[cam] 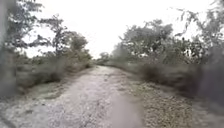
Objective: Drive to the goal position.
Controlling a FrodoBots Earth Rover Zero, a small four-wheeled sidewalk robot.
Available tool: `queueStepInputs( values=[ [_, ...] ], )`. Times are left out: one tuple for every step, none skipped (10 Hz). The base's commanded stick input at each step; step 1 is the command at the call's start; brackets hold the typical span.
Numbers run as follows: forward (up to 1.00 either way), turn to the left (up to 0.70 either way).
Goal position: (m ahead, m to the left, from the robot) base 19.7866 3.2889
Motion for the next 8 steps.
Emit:
queueStepInputs(
  values=[
    [0.7, 0.0],
    [0.7, 0.0],
    [0.7, 0.0],
    [0.7, 0.0],
    [0.7, 0.0],
    [0.7, 0.0],
    [0.7, 0.0],
    [0.7, 0.0]
  ],
)
